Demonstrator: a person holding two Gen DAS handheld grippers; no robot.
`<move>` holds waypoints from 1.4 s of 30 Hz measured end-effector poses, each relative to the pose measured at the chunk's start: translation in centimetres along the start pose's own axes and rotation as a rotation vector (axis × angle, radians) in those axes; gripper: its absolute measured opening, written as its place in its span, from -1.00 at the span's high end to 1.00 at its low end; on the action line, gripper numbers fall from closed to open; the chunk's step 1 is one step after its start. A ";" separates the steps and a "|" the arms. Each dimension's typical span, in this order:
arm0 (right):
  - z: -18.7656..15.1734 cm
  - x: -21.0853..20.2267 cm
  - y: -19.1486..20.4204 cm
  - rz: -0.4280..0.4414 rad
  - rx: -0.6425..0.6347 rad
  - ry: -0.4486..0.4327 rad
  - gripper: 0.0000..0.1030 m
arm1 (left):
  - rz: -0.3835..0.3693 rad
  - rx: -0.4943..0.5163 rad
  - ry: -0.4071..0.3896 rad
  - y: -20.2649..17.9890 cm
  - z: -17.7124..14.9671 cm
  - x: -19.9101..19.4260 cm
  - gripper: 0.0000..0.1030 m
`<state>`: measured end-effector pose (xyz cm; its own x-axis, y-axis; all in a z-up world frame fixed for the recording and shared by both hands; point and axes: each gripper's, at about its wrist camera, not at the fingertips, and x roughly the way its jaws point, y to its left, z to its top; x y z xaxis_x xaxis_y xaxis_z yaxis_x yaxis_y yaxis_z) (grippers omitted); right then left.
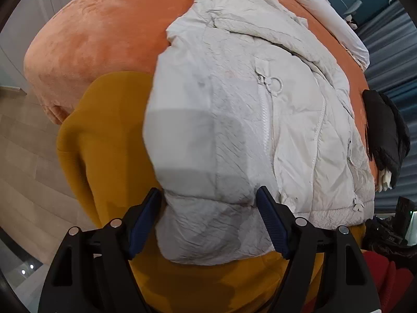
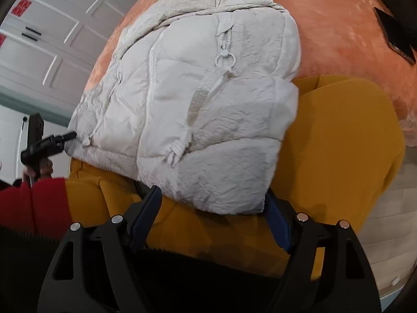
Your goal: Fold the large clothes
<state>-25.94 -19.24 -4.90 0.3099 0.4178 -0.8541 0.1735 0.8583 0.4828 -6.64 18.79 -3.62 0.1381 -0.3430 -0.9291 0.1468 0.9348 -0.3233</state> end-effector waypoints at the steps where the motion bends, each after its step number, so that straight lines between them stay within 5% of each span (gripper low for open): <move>1: 0.2 0.3 0.3 0.008 0.012 -0.016 -0.31 | 0.000 0.004 0.000 -0.2 0.1 0.0 -0.37; 2: 0.3 0.5 0.3 0.005 0.021 -0.020 -0.04 | -0.002 0.014 -0.003 -0.4 0.1 0.0 -0.31; 3: 0.5 0.8 0.4 -0.004 0.034 -0.021 0.29 | -0.017 0.026 -0.003 -0.6 0.2 0.0 0.00; 4: 0.7 0.8 0.4 -0.006 0.041 -0.025 0.45 | -0.042 0.039 0.005 -0.8 0.3 0.0 0.33; 7: 0.8 -0.5 1.3 0.035 0.044 -0.089 0.75 | -0.087 0.085 -0.035 -2.1 0.4 -1.6 0.75; 15: 5.6 -10.4 4.3 0.047 -0.058 -0.435 0.82 | -0.188 0.132 -0.360 -5.2 5.6 -11.3 0.82; 23: 18.7 -15.6 5.2 -0.084 -0.175 -0.757 0.82 | -0.197 0.206 -0.613 -9.1 17.9 -15.0 0.80; 26: 25.4 -13.9 5.1 -0.139 -0.181 -0.800 0.83 | -0.134 0.213 -0.643 -10.3 23.4 -12.8 0.79; 32: 37.1 -5.9 1.8 -0.183 -0.054 -0.748 0.82 | -0.035 0.135 -0.554 -8.9 33.8 -3.9 0.78; 37: 43.1 2.3 -1.8 -0.232 0.045 -0.634 0.82 | 0.049 0.093 -0.439 -6.9 38.9 5.0 0.75; 42: 45.2 8.4 -5.4 -0.255 0.126 -0.556 0.81 | 0.089 0.075 -0.368 -5.5 40.9 12.4 0.65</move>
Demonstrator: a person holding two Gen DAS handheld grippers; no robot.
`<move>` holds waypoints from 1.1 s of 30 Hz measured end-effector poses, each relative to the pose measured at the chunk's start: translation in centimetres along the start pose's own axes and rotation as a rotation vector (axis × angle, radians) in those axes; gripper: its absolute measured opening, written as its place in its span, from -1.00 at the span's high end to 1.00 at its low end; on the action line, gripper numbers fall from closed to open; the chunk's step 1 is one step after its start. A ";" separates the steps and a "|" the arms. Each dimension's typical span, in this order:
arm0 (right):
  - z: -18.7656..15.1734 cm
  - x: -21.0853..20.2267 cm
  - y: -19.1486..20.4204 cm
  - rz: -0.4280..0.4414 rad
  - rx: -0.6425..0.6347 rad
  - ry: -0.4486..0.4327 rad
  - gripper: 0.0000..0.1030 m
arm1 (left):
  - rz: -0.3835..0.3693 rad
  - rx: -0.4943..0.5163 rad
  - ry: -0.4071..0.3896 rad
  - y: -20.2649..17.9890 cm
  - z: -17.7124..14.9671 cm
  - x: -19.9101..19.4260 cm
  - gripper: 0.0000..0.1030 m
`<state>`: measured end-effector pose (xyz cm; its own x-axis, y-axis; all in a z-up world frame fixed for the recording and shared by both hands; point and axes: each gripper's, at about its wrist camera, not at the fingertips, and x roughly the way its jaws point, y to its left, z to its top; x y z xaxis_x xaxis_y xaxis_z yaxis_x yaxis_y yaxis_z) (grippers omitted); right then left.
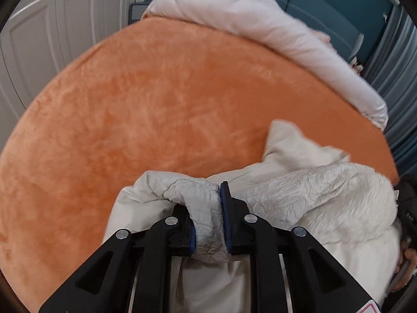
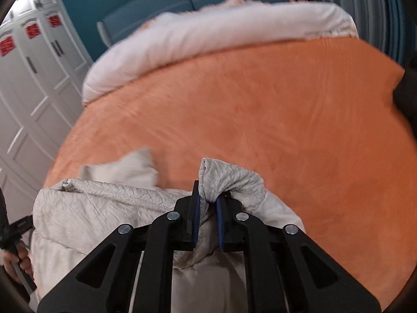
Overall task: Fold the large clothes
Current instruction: 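Grasp the jacket hem with the right gripper and fold it toward the collar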
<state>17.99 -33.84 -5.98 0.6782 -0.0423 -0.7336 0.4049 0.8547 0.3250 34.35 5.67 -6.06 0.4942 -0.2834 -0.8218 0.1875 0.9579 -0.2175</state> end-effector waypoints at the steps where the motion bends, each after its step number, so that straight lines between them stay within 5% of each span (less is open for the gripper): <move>1: -0.4 1.5 -0.6 -0.003 0.018 0.018 0.80 | 0.004 0.002 -0.006 0.1 -0.3 0.8 0.64; 10: -2.9 4.6 -1.9 0.043 0.092 0.000 0.78 | -0.084 -0.078 -0.167 0.9 -3.1 3.8 0.63; 19: -3.1 4.9 -2.0 0.053 0.097 -0.014 0.73 | -0.042 -0.057 -0.159 0.2 -2.8 4.2 0.63; 22: -1.8 2.4 -2.6 0.090 0.119 0.044 0.53 | 0.006 -0.044 -0.112 -0.1 -2.2 1.0 0.56; 23: -1.7 -0.3 -3.2 0.113 0.138 -0.001 0.17 | -0.030 -0.074 -0.125 0.6 -2.0 -1.3 0.50; 24: -1.8 -3.4 -3.8 0.130 0.151 -0.078 -0.18 | -0.081 -0.113 -0.169 1.5 -2.0 -4.0 0.24; 25: -1.9 -6.0 -4.3 0.133 0.155 -0.147 -0.24 | -0.101 -0.141 -0.214 2.2 -2.2 -6.1 -0.18; 28: -2.0 -10.7 -4.2 0.116 0.128 -0.230 -0.18 | -0.095 -0.166 -0.397 3.3 -2.4 -13.4 -0.42; 33: -2.5 -9.7 4.7 0.177 -0.100 -0.161 0.34 | -0.116 0.000 -0.366 -3.5 -1.5 -13.0 -0.42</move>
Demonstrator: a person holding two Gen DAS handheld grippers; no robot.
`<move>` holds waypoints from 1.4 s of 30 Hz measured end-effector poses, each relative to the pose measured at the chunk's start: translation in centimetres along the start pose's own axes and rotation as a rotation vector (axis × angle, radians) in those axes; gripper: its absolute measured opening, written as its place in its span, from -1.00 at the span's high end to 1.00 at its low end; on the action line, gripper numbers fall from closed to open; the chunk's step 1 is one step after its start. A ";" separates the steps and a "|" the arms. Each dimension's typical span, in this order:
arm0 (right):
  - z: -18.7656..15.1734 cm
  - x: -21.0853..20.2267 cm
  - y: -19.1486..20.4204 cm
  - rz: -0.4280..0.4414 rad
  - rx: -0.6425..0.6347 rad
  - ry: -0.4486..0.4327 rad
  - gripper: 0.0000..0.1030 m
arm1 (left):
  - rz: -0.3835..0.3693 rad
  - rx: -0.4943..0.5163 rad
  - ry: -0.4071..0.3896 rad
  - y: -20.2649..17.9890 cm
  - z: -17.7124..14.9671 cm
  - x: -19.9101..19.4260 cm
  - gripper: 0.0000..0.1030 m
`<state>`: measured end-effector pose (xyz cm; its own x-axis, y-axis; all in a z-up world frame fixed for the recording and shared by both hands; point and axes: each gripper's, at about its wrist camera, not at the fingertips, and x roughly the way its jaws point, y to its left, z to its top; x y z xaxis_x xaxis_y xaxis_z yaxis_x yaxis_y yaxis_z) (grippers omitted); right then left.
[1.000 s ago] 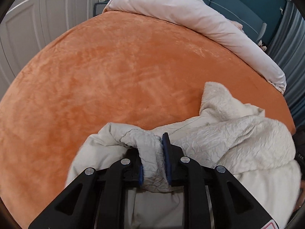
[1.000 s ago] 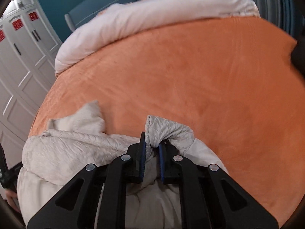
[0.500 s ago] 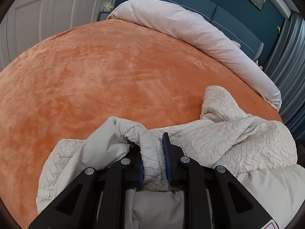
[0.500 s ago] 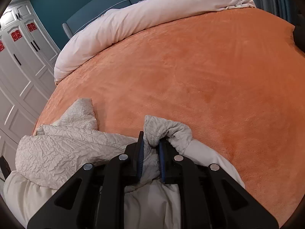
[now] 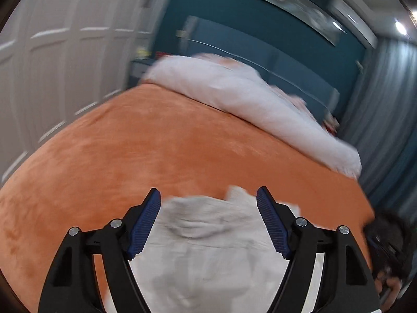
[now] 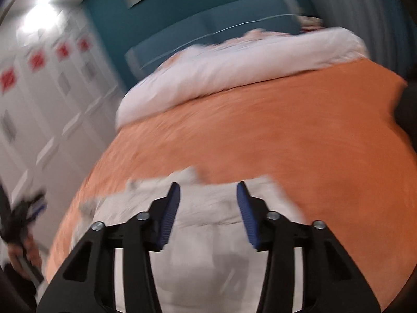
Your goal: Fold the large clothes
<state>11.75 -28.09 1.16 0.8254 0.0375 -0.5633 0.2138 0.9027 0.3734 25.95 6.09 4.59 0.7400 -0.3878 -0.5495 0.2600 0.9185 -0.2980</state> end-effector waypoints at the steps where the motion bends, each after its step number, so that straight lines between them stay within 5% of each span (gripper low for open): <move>1: -0.5 1.3 2.0 0.013 -0.064 0.029 0.40 | -0.007 0.060 0.027 -2.2 -0.6 1.4 -0.42; 4: -2.5 6.6 7.5 -0.007 -0.286 0.131 0.48 | 0.009 0.222 0.103 -7.1 -3.0 6.1 -0.42; 7: -3.4 10.1 7.6 -0.068 -0.347 0.190 0.57 | 0.056 0.271 0.183 -8.1 -5.1 10.7 -0.42; 11: -2.7 13.1 4.1 -0.106 -0.282 0.214 0.57 | 0.137 0.191 0.249 -3.3 -5.6 15.3 -0.54; 14: -3.0 14.9 1.9 -0.060 -0.233 0.235 0.57 | 0.054 0.063 0.293 0.2 -5.4 17.3 -0.61; 27: -3.8 17.4 0.6 -0.002 -0.155 0.220 0.58 | 0.073 0.117 0.281 0.2 -6.7 20.0 -0.67; 30: -2.4 15.9 0.4 0.001 -0.117 0.224 0.56 | 0.080 0.114 0.287 0.2 -5.4 18.5 -0.55; 35: 0.0 10.6 -3.2 -0.067 0.002 0.116 0.53 | 0.164 0.004 0.128 4.9 -2.4 12.6 -0.70; 38: -0.6 12.3 -6.6 -0.163 0.047 0.158 0.55 | 0.273 -0.059 0.203 8.7 -2.5 15.0 -0.68; 42: -2.1 14.4 -7.8 -0.173 0.061 0.178 0.56 | 0.295 -0.148 0.281 11.0 -4.7 18.2 -0.69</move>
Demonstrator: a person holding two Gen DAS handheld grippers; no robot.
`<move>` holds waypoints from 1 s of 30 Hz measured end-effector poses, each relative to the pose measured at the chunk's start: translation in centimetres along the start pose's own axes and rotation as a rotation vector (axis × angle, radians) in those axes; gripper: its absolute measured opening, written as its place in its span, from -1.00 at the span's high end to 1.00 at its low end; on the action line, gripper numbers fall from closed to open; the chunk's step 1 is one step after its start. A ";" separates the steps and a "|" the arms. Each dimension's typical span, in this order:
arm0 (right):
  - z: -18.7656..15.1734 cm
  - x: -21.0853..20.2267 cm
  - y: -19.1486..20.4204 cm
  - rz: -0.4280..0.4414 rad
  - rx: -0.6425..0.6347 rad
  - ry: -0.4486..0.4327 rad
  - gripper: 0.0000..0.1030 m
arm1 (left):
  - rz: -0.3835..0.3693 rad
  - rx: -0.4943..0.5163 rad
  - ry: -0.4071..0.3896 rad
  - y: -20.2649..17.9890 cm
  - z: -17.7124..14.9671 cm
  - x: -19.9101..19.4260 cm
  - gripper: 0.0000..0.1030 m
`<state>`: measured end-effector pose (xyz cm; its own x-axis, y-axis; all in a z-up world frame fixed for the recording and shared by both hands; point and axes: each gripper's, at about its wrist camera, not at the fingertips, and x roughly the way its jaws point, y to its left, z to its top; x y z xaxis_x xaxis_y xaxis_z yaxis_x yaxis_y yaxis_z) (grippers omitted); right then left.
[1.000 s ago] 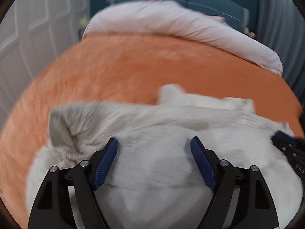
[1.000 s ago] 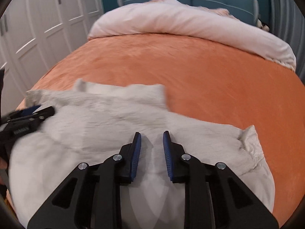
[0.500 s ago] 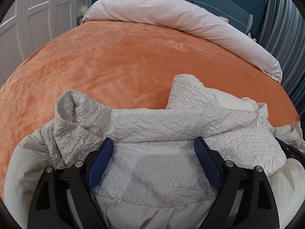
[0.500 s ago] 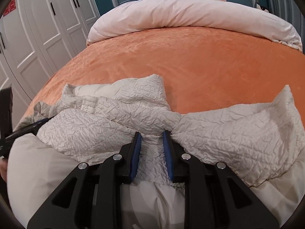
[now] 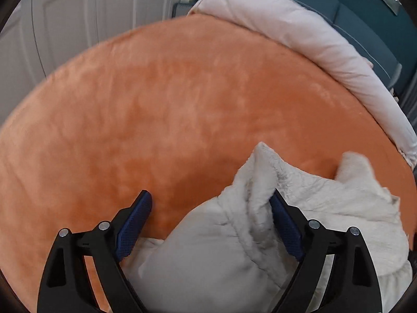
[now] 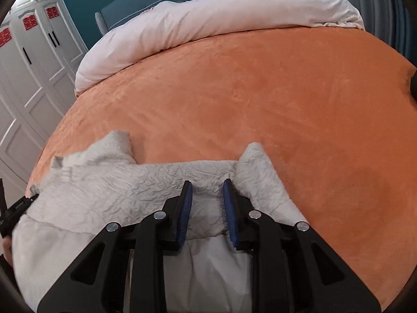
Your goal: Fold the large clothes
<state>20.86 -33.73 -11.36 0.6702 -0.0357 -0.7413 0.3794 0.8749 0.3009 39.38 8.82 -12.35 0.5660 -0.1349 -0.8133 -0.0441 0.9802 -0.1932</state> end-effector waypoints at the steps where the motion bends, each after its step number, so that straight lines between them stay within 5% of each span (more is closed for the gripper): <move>1: -0.1 0.6 -0.1 0.005 0.005 0.004 0.56 | 0.013 0.004 -0.013 -0.1 -0.3 0.3 -0.71; 12: -0.1 0.9 -1.3 0.060 0.068 0.015 0.56 | 0.097 0.057 -0.009 -1.3 -0.1 0.9 -0.81; 14: 0.3 -2.1 0.3 -0.033 0.039 0.010 0.47 | 0.111 0.058 -0.011 -1.4 -0.2 -2.0 -0.62; 16: -0.5 -6.8 2.8 0.063 -0.016 -0.045 0.47 | 0.021 0.035 -0.051 -1.4 -0.9 -6.2 -0.60; 19: -3.5 -11.5 7.4 0.148 -0.110 -0.075 0.25 | -0.121 0.048 -0.094 -2.9 -4.1 -12.8 -0.61; 22: -8.6 -12.2 13.1 0.259 -0.175 0.036 0.22 | -0.185 0.137 -0.055 -7.0 -9.4 -15.9 -0.61; 26: -13.7 -11.6 16.7 0.138 -0.393 0.046 0.27 | -0.086 0.330 -0.010 -11.0 -14.6 -14.7 -0.69; 30: -14.4 -13.7 11.6 0.113 -0.312 0.074 0.46 | -0.088 0.307 0.028 -7.7 -15.7 -13.9 -0.81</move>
<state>6.90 -16.17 -6.34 0.6445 0.0949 -0.7587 0.0845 0.9773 0.1941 18.92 0.85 -8.22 0.5335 -0.2209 -0.8164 0.2568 0.9620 -0.0924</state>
